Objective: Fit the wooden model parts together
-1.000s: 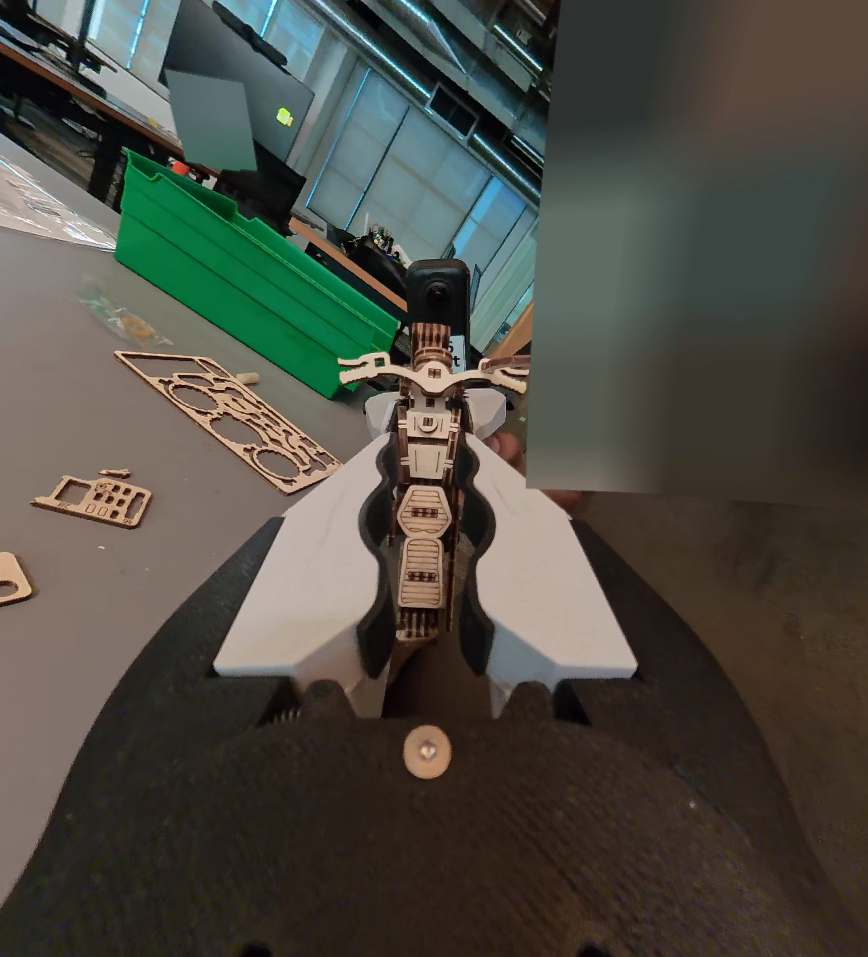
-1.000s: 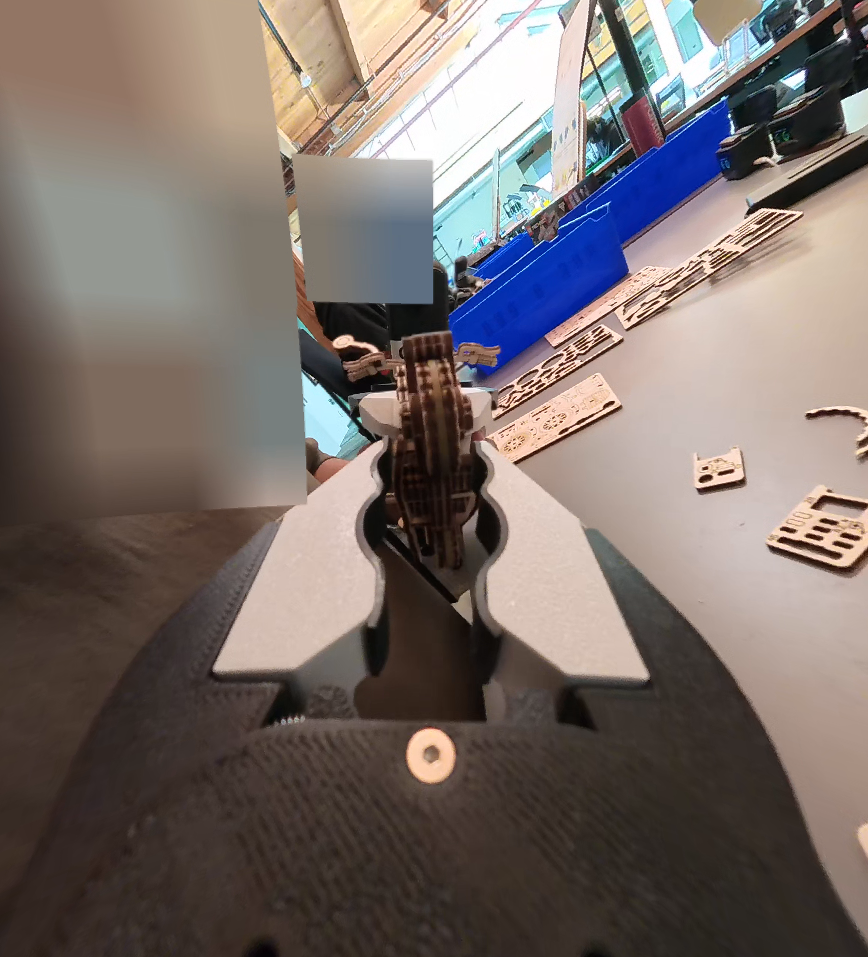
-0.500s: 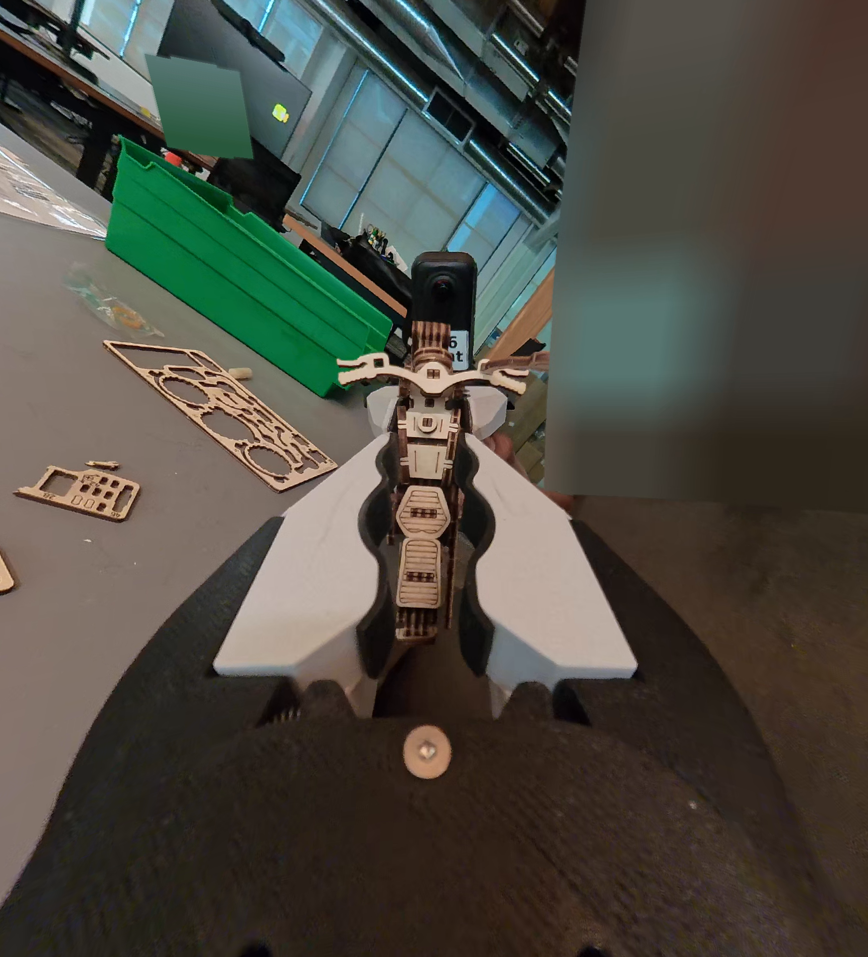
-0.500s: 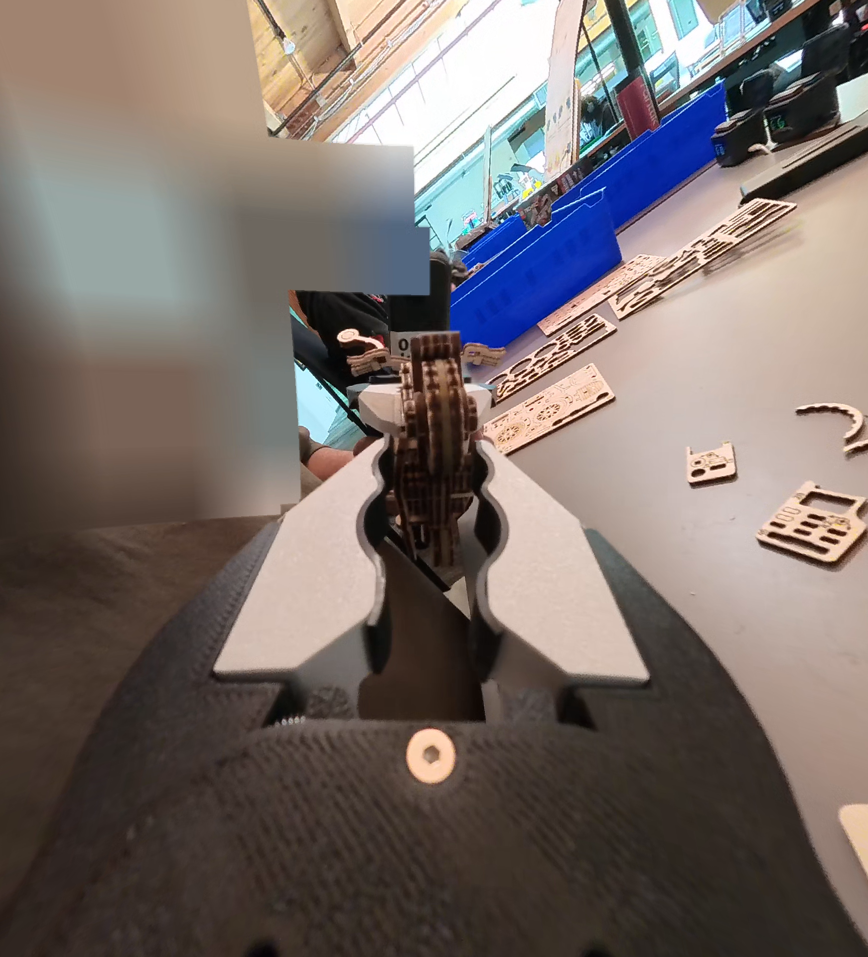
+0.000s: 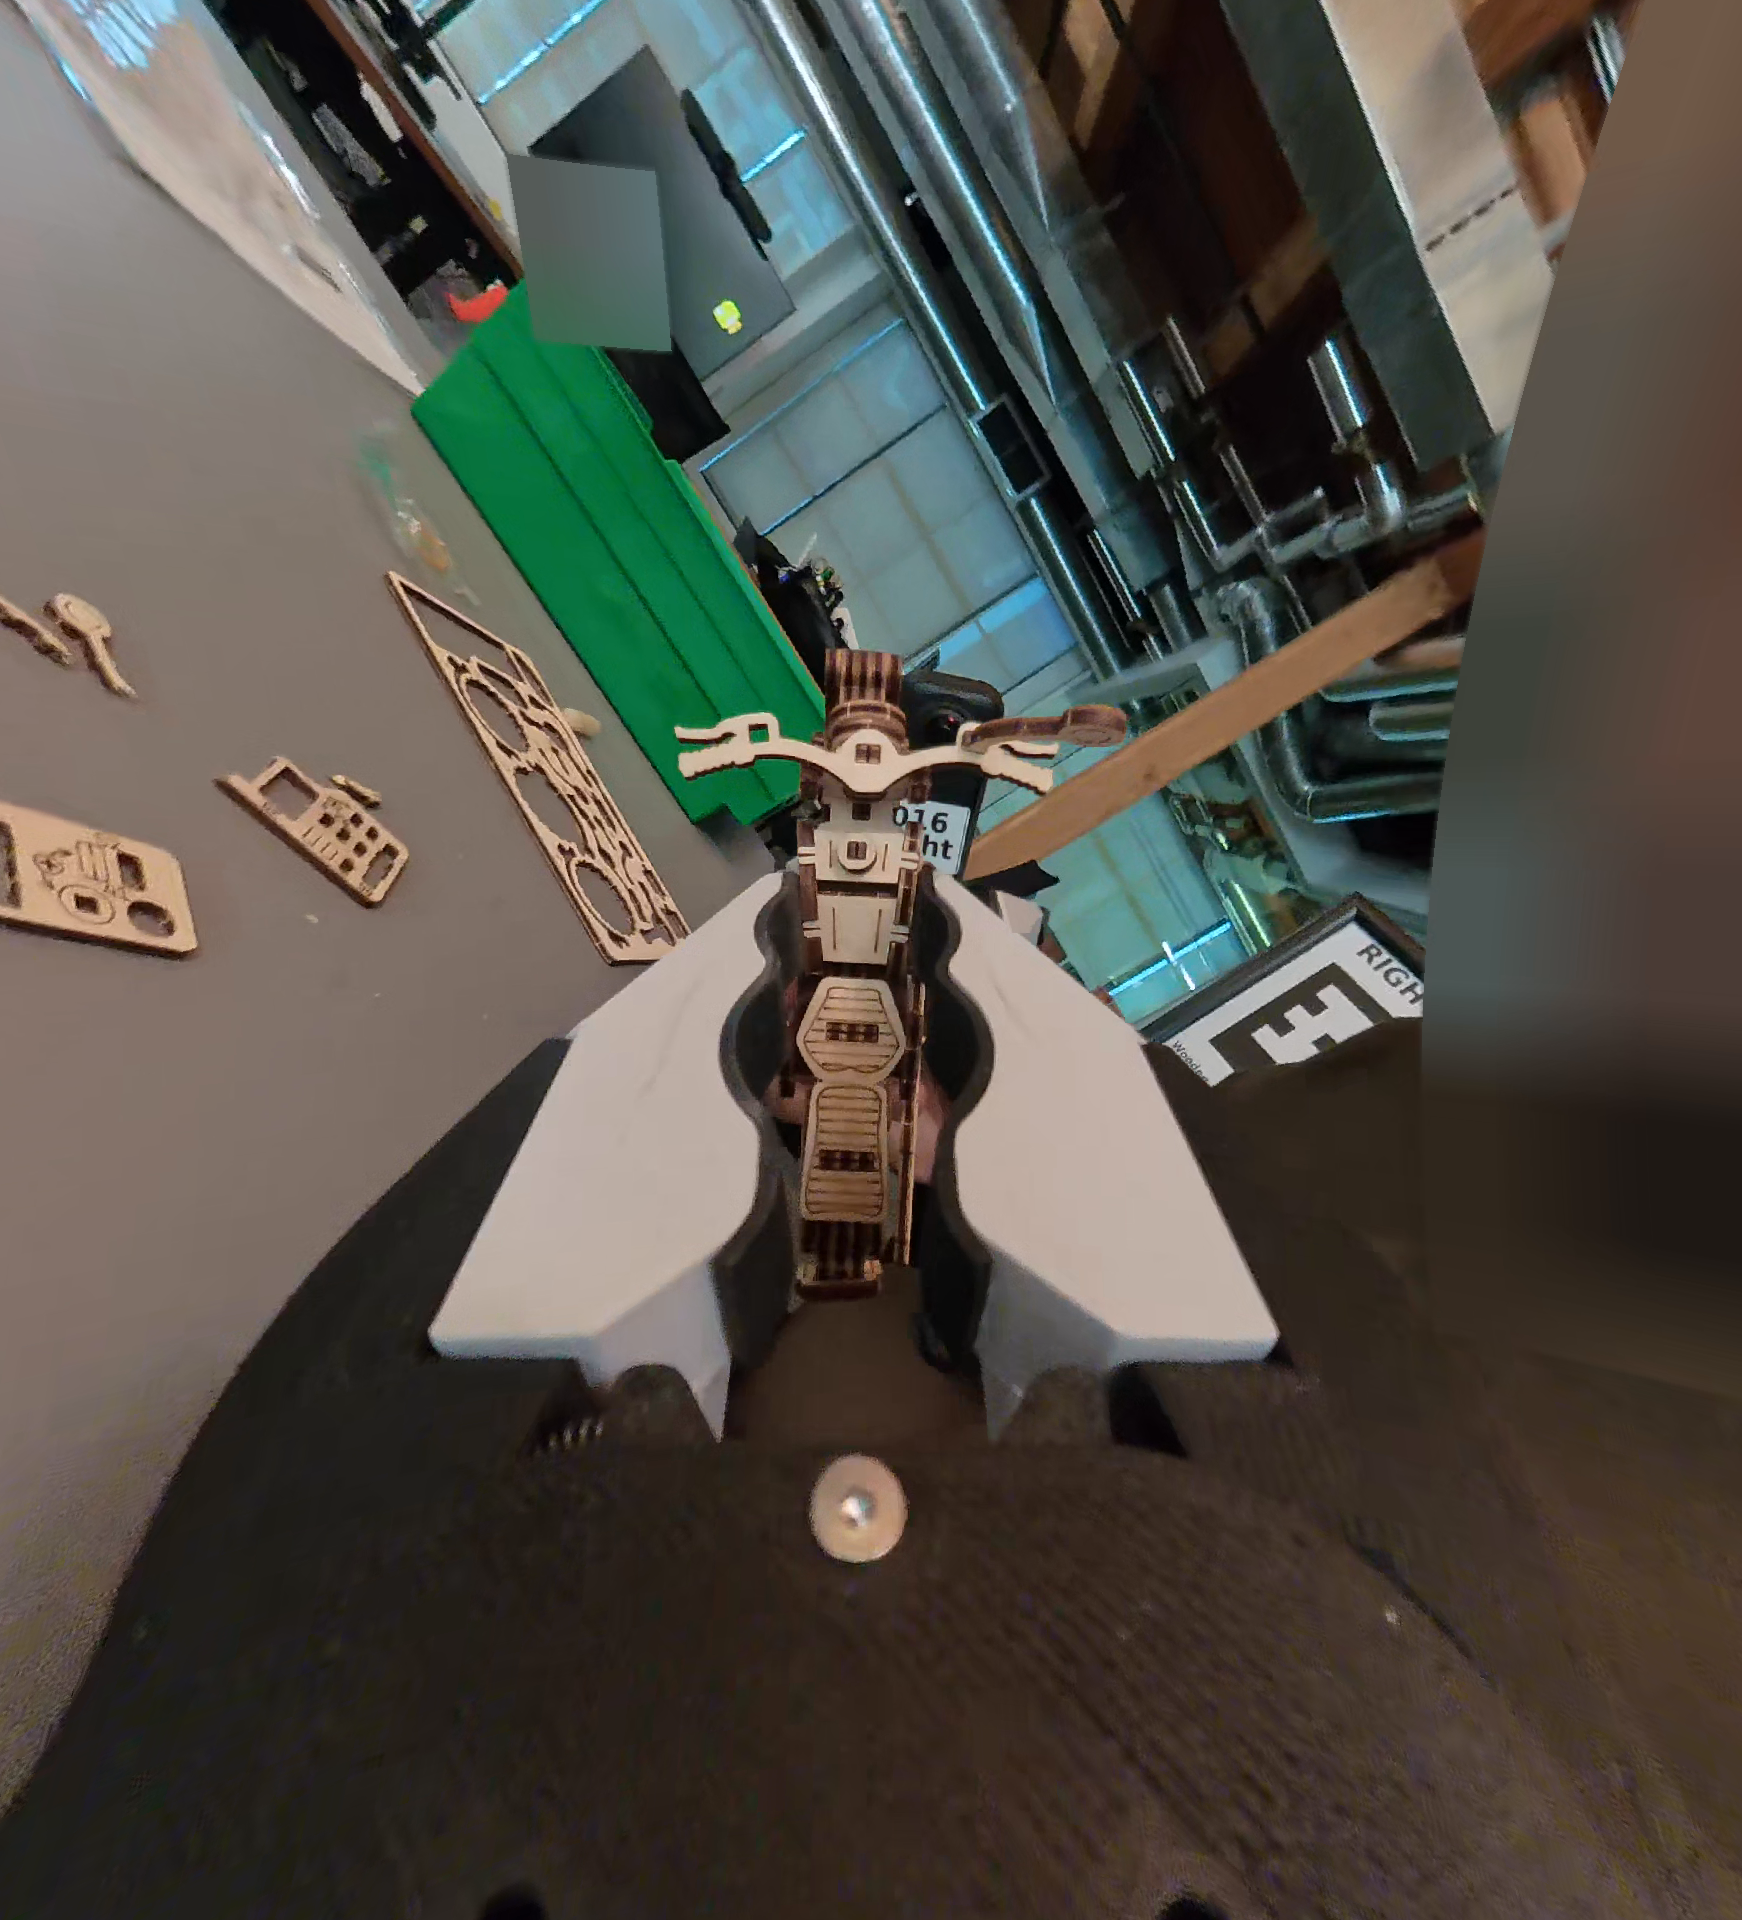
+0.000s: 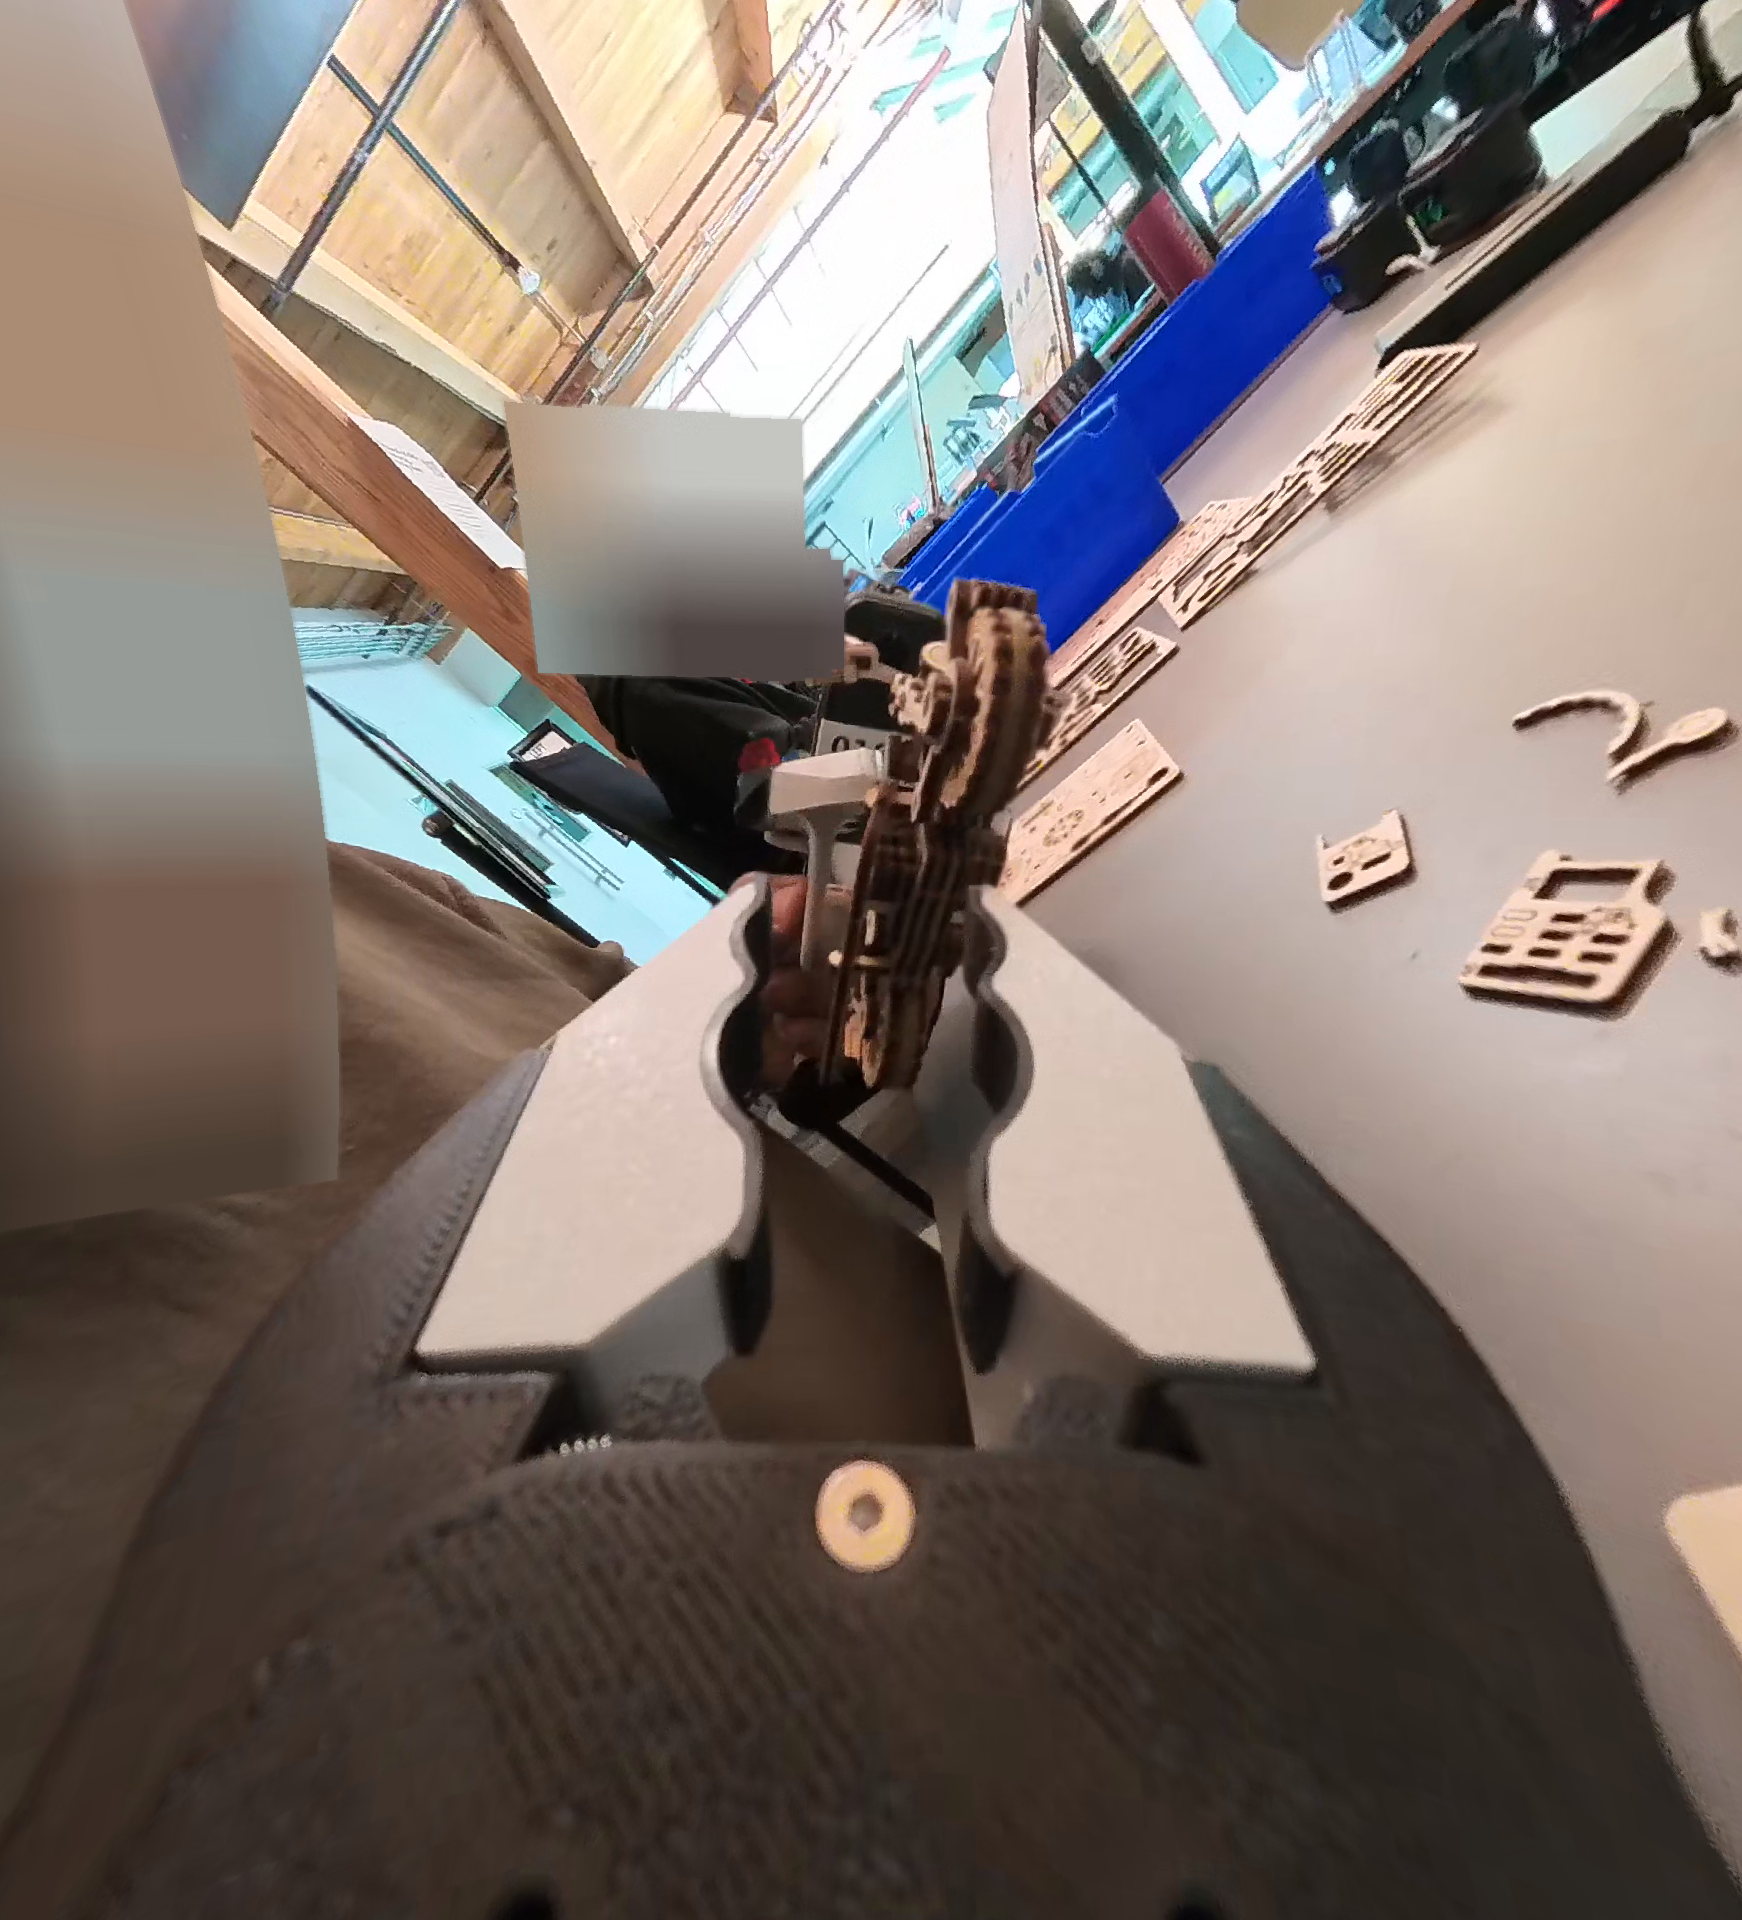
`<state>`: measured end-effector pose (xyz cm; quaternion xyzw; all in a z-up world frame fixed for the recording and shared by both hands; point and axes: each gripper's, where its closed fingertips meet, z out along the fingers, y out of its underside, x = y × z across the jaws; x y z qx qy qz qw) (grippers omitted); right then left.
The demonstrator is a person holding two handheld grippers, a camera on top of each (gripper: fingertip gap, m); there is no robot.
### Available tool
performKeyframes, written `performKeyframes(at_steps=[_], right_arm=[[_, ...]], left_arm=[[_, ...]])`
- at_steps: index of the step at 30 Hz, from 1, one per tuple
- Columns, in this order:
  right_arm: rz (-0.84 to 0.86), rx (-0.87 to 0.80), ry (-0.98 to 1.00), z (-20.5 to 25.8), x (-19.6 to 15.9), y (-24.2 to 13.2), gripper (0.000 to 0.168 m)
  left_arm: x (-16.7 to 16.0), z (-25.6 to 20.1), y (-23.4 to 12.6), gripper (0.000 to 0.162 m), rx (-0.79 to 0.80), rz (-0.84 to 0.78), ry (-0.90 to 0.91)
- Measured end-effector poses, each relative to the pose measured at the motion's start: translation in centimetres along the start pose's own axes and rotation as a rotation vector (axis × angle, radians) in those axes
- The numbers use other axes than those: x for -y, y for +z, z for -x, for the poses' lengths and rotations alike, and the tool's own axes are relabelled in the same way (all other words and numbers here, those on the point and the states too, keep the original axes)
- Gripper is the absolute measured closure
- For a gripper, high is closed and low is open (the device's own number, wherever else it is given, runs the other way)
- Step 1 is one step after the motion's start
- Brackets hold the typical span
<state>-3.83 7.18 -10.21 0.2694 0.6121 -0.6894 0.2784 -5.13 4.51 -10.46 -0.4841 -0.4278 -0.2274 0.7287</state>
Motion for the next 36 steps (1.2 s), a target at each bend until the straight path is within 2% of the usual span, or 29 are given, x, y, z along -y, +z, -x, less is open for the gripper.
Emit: performKeyframes(at_steps=[1, 4, 9, 19, 26, 30, 32, 36], right_arm=[[0.007, -0.002, 0.006, -0.1, -0.2, 0.2, 0.134], [0.016, -0.016, 0.006, -0.3, -0.5, 0.4, 0.134], [0.014, 0.014, 0.013, 0.1, -0.4, 0.3, 0.148], [0.028, 0.037, 0.034, 0.2, -0.5, 0.0, 0.149], [0.003, 0.035, 0.119, -0.7, -0.5, -0.1, 0.149], [0.017, -0.015, 0.067, -1.1, -0.6, -0.1, 0.149], [0.001, -0.029, 0.036, -1.0, -0.3, -0.3, 0.16], [-0.025, -0.031, 0.01, -0.7, 0.2, -0.4, 0.164]], left_arm=[[-0.1, -0.1, 0.0, 0.143, -0.008, 0.002, -0.007], [-0.3, -0.5, 0.2, 0.143, -0.029, 0.006, -0.012], [-0.6, -0.8, 0.4, 0.143, -0.038, 0.013, -0.014], [-0.9, -0.9, 0.5, 0.143, -0.059, 0.022, -0.029], [-0.8, -0.1, 0.6, 0.144, 0.035, 0.005, -0.001], [-0.7, 0.0, 0.4, 0.144, 0.092, -0.011, 0.047], [-0.2, 0.1, 0.2, 0.144, 0.11, -0.042, 0.064], [0.4, 0.2, -0.4, 0.144, 0.12, -0.069, 0.064]])
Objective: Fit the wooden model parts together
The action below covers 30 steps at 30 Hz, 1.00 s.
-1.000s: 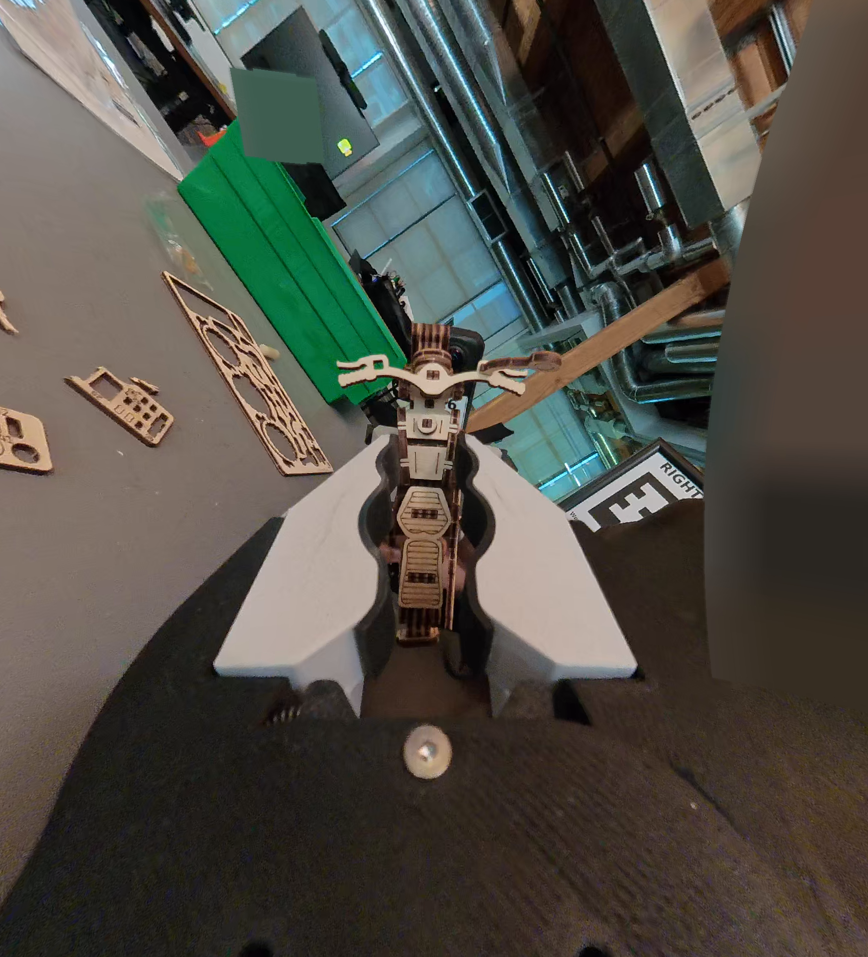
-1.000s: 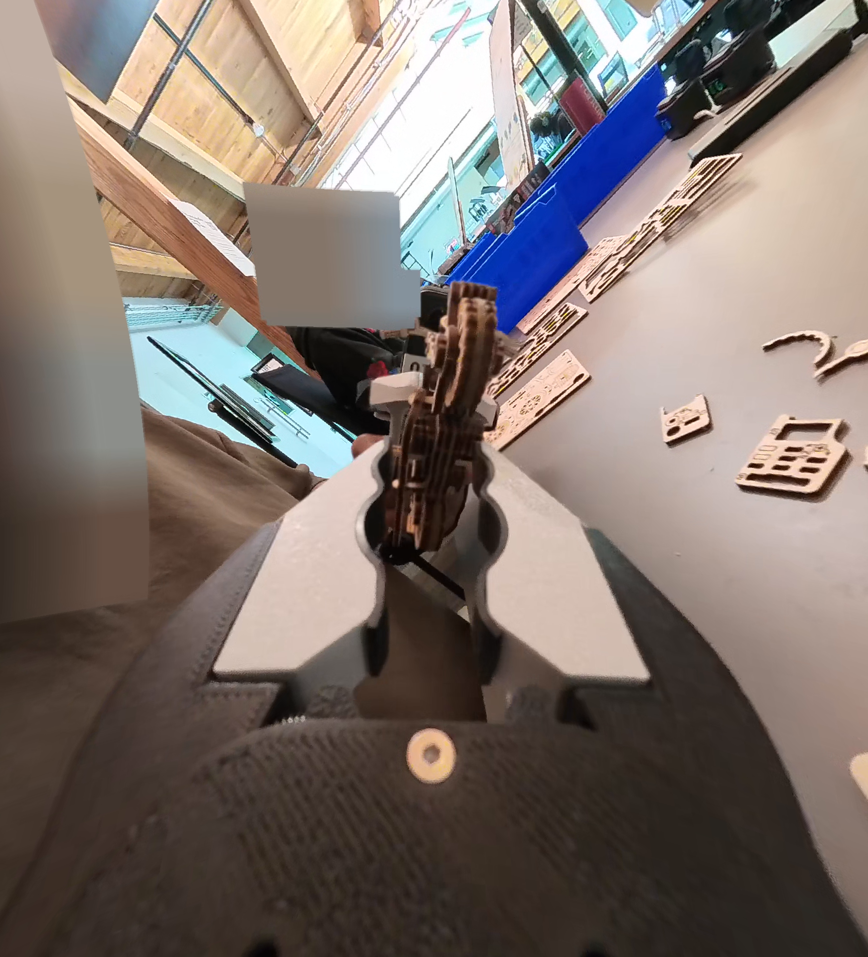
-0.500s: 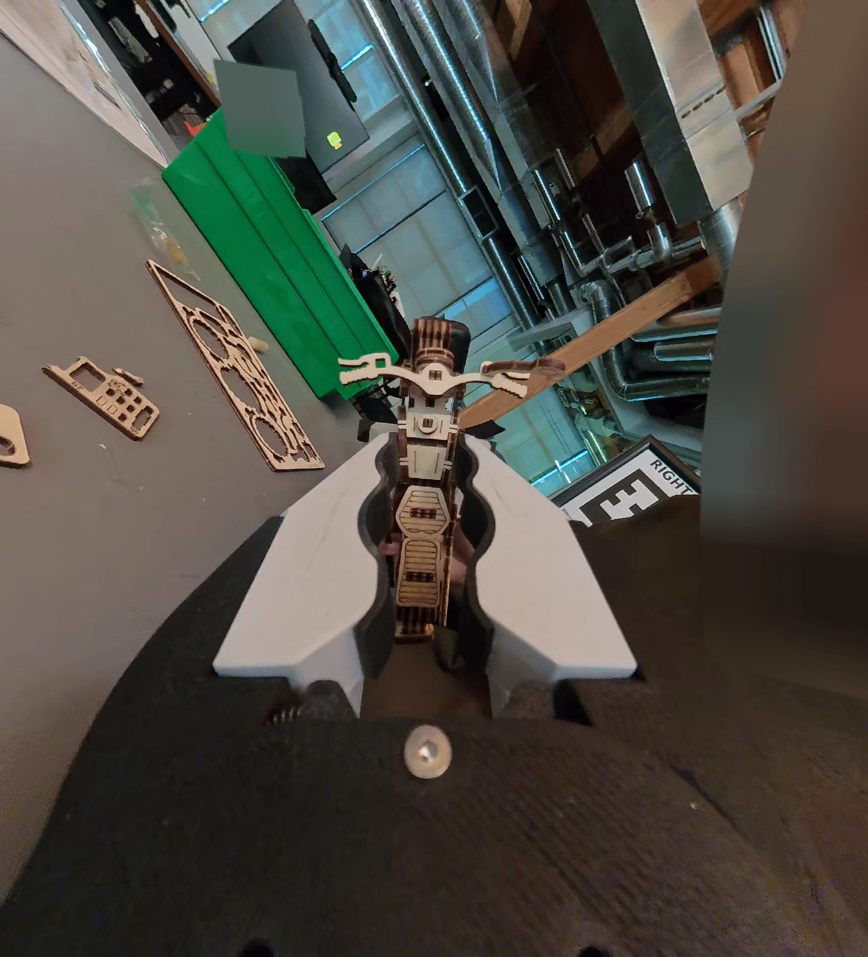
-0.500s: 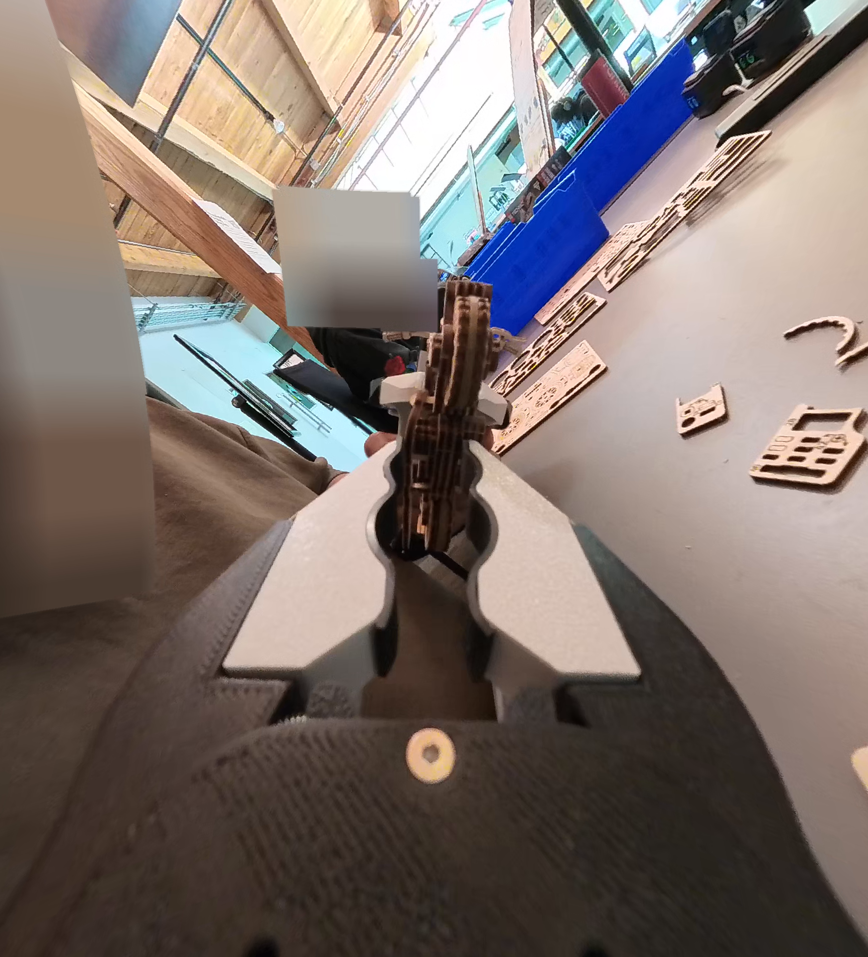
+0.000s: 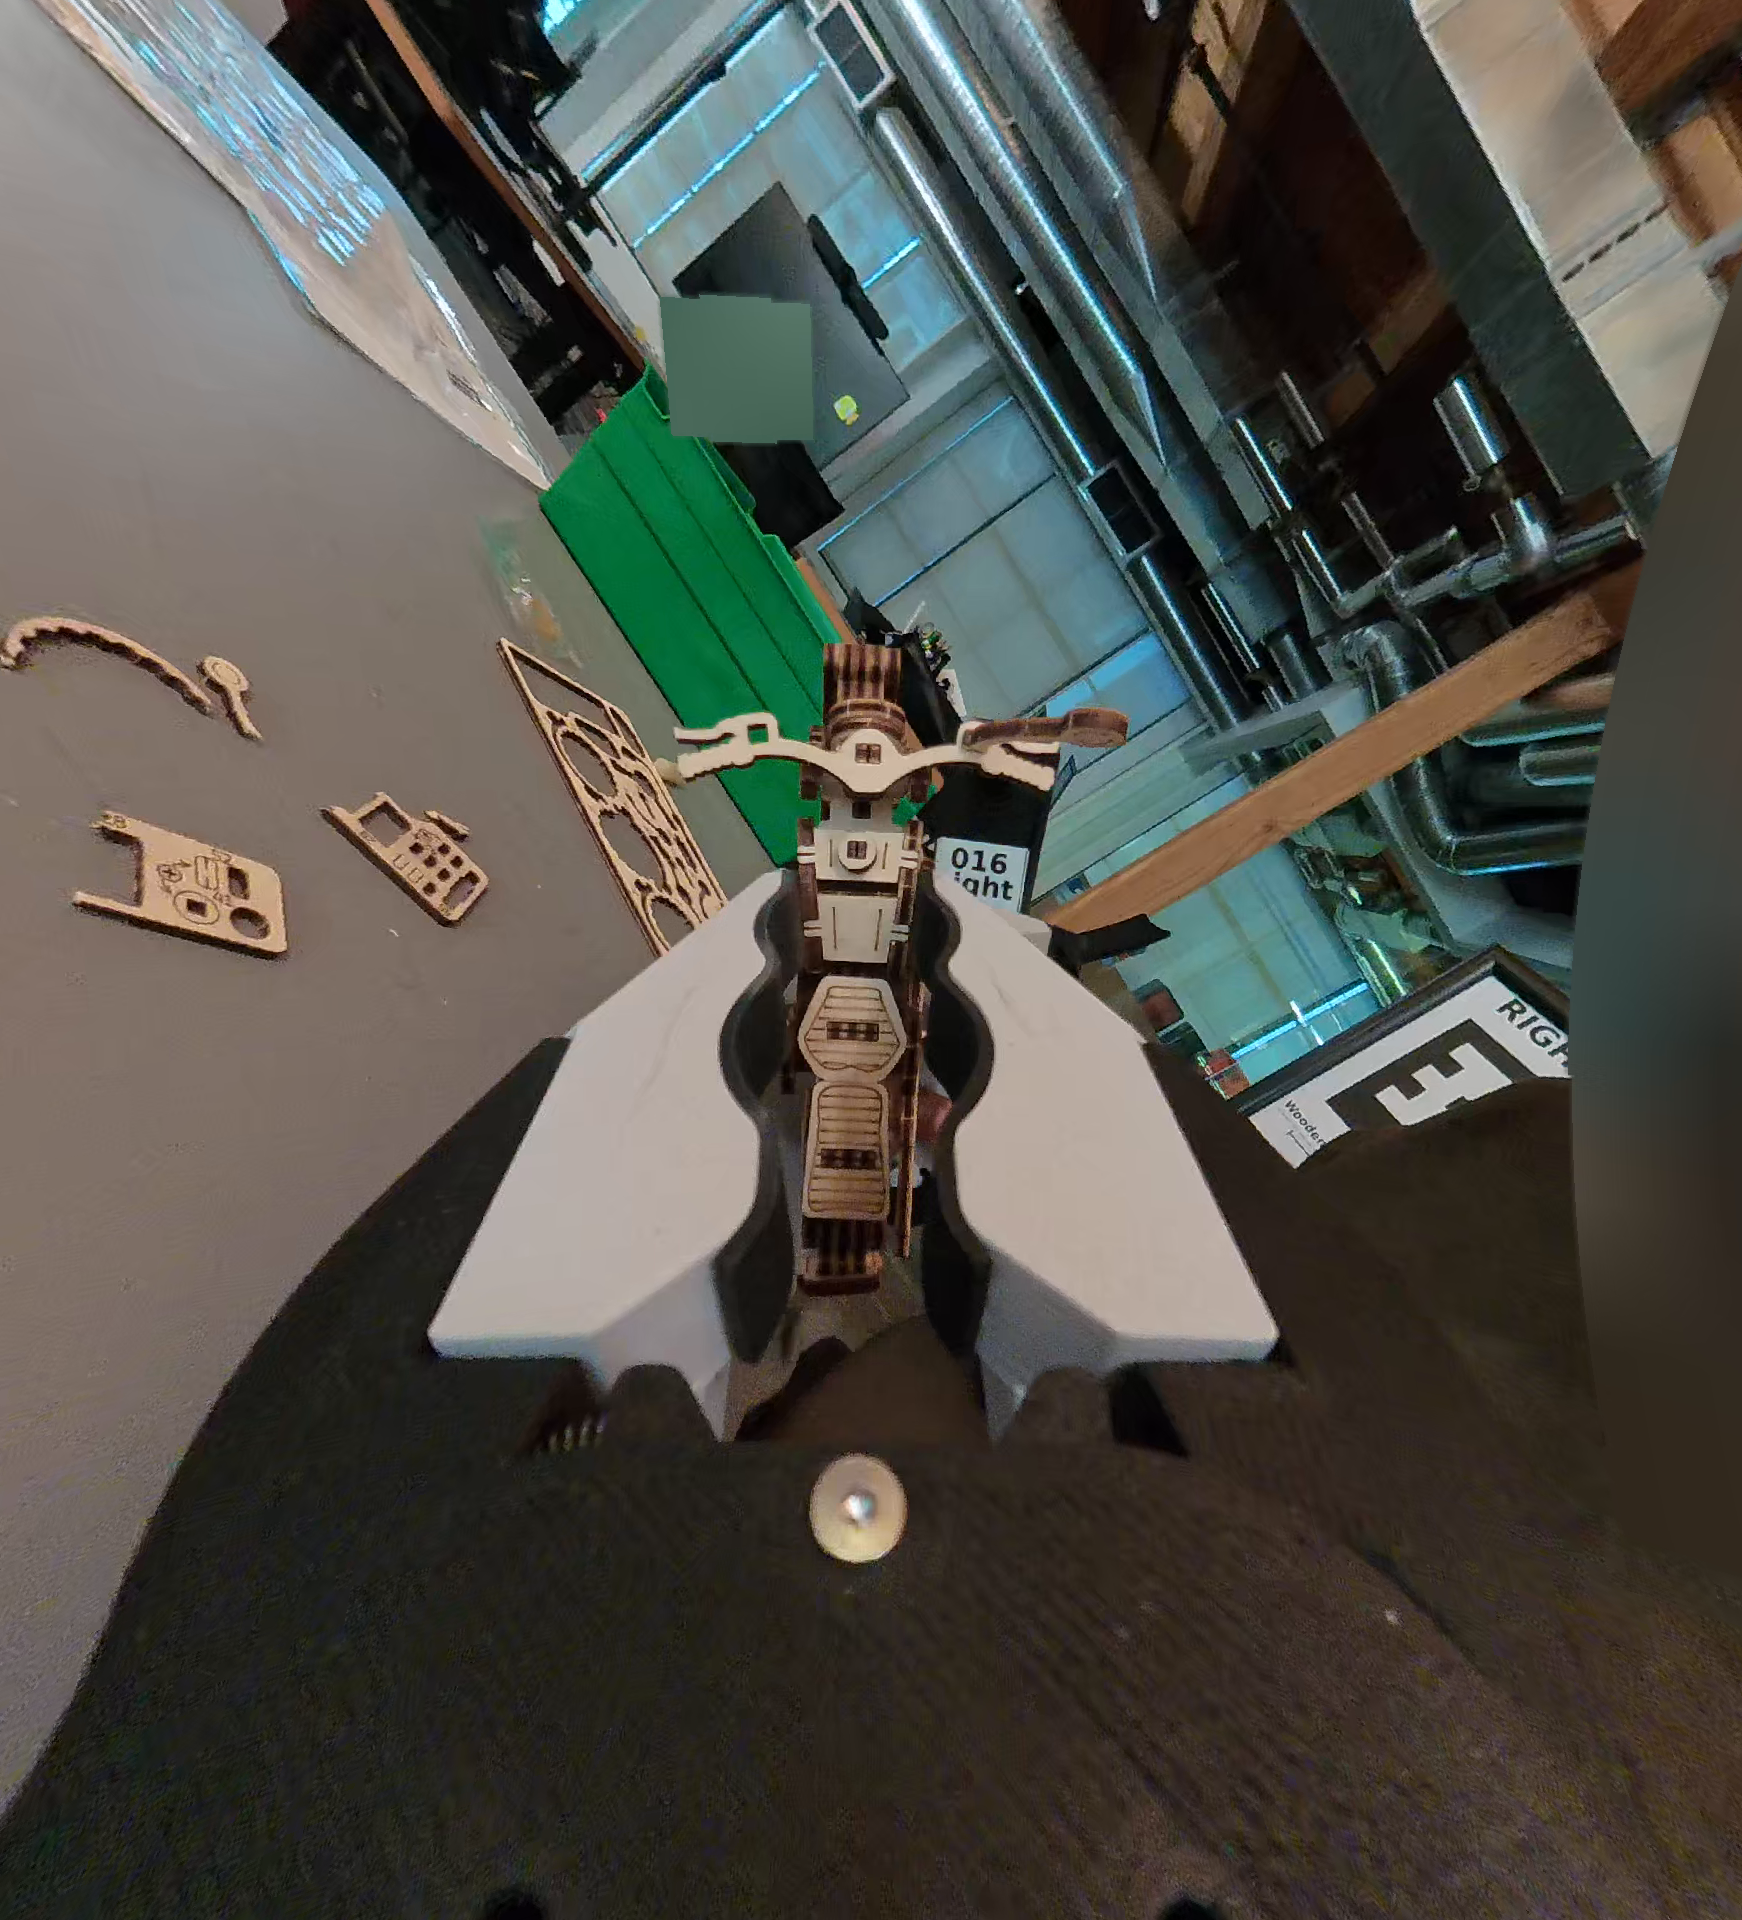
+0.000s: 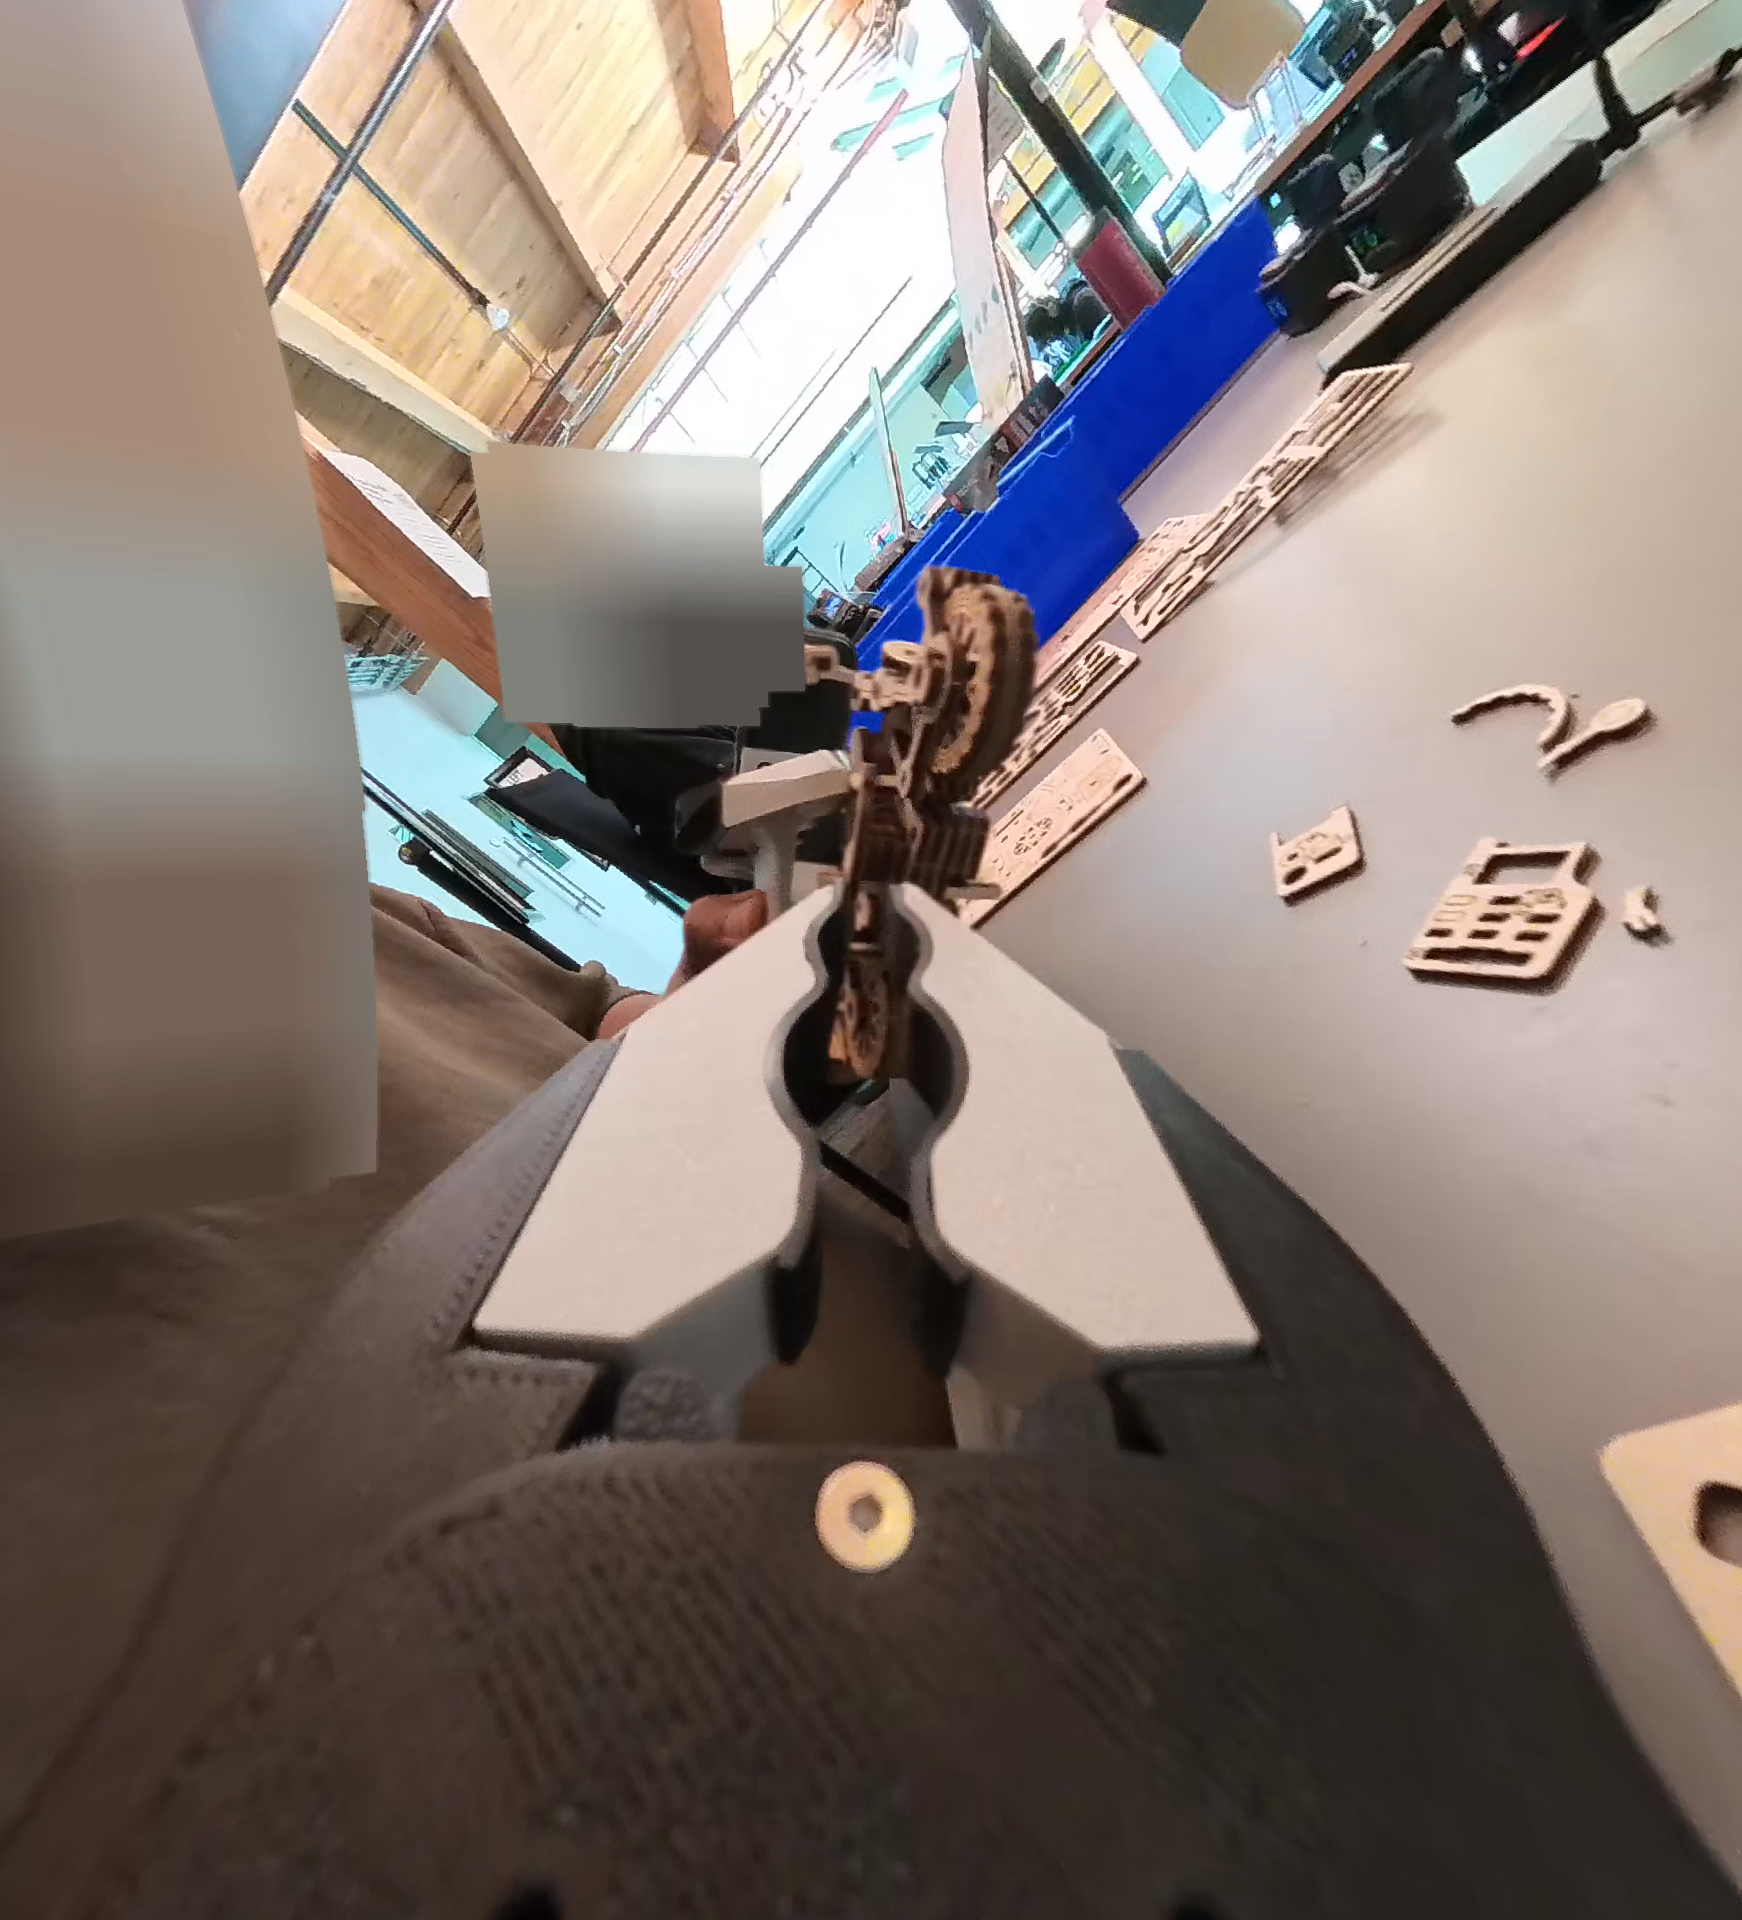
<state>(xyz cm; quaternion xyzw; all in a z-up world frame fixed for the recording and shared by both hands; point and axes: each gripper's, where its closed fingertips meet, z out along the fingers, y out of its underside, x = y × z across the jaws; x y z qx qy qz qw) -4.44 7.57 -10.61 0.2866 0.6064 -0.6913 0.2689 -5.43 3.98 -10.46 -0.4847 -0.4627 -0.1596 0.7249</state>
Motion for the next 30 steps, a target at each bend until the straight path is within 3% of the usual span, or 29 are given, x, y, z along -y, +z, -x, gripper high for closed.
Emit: performKeyframes(at_steps=[8, 30], right_arm=[[0.029, -0.027, -0.077, 0.5, -0.3, 0.7, 0.164], [0.069, -0.028, -0.043, 0.0, -0.9, 0.6, 0.168]], left_arm=[[-0.4, -0.1, 0.3, 0.143, 0.028, 0.007, 0.042], [-1.1, -0.2, 0.4, 0.143, 0.041, 0.03, 0.08]])
